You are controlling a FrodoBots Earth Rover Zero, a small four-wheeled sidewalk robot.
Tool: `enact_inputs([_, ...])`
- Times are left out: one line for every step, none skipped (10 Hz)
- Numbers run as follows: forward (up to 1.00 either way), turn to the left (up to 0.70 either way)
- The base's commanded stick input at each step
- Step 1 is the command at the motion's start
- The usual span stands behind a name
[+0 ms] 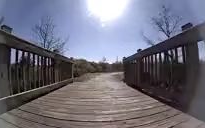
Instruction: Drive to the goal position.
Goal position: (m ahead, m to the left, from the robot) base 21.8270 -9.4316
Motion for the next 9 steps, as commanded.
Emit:
enact_inputs([0.50,0.00])
enact_inputs([0.50,0.00])
enact_inputs([0.50,0.00])
enact_inputs([0.50,0.00])
enact_inputs([0.50,0.00])
enact_inputs([0.50,0.00])
enact_inputs([0.50,0.00])
enact_inputs([0.50,0.00])
enact_inputs([0.50,0.00])
